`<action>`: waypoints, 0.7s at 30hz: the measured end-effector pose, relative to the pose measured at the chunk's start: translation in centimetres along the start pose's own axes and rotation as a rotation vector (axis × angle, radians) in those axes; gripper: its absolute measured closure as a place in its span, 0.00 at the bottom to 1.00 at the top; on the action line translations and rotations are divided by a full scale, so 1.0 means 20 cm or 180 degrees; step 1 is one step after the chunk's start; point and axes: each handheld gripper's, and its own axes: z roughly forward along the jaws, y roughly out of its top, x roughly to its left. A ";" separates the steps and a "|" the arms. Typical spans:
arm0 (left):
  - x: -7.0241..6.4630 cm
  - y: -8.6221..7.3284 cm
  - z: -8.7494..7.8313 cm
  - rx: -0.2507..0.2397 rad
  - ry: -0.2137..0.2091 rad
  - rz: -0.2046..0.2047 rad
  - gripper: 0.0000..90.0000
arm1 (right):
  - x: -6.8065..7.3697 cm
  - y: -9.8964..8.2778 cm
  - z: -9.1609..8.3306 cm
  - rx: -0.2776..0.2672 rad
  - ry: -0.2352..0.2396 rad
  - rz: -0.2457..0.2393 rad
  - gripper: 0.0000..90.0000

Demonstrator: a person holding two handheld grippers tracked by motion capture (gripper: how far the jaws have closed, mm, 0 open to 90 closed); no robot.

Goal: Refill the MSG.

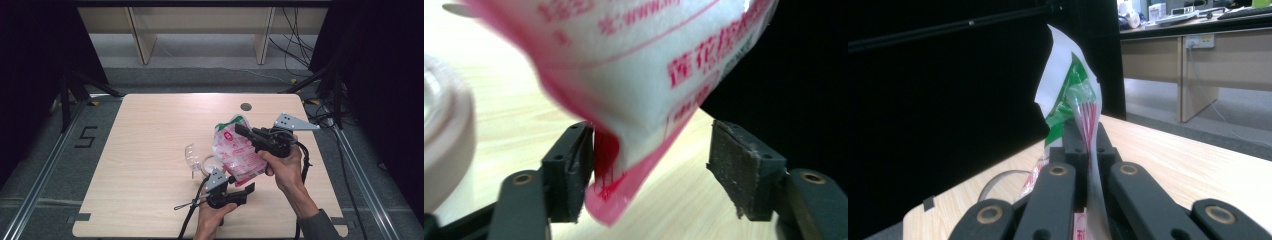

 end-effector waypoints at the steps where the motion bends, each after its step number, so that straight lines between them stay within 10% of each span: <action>1: 0.00 -0.01 0.00 0.0018 -0.0010 0.0007 0.34 | -0.01 0.00 0.00 -0.0063 -0.0010 -0.0073 1.00; 21: 0.01 -0.03 -0.16 0.0115 0.0065 0.0242 0.34 | -0.13 -0.12 -0.06 -0.0142 -0.0119 0.0088 1.00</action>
